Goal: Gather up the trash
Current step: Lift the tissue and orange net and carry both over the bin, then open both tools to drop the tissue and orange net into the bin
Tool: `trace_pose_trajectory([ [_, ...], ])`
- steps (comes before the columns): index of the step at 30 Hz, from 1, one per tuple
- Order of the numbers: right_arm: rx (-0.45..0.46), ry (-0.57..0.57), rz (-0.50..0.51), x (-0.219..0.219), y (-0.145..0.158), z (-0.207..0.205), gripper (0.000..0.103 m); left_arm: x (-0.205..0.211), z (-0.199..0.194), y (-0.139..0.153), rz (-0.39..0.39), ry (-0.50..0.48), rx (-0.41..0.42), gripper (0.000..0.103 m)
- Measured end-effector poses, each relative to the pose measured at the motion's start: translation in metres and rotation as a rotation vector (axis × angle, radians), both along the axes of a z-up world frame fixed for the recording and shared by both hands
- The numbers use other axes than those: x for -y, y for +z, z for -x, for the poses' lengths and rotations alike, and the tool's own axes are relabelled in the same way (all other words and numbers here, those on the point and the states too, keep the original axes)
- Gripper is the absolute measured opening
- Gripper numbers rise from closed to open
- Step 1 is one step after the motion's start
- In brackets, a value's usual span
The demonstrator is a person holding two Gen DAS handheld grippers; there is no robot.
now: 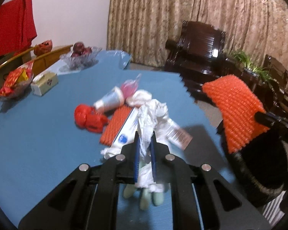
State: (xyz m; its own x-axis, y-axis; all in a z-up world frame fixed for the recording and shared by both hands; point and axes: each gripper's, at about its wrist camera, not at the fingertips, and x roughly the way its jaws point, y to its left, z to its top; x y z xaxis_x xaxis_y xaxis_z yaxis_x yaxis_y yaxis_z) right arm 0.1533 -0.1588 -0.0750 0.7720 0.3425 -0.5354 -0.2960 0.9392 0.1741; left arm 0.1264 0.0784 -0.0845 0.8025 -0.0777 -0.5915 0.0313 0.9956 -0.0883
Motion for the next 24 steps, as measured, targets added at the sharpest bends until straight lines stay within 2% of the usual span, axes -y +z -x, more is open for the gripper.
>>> trace_pose_trajectory([
  [12,0.086,-0.122,-0.006,0.066,0.035,0.026,0.015,0.076,0.005,0.065,0.084,-0.199,0.135,0.009],
  [17,0.087,-0.202,0.019,0.102,0.038,0.039,0.015,0.119,0.004,0.066,0.094,-0.287,0.144,0.009],
  [24,0.04,-0.318,0.048,0.15,0.022,0.058,0.015,0.18,0.003,0.041,0.11,-0.423,0.091,0.009],
])
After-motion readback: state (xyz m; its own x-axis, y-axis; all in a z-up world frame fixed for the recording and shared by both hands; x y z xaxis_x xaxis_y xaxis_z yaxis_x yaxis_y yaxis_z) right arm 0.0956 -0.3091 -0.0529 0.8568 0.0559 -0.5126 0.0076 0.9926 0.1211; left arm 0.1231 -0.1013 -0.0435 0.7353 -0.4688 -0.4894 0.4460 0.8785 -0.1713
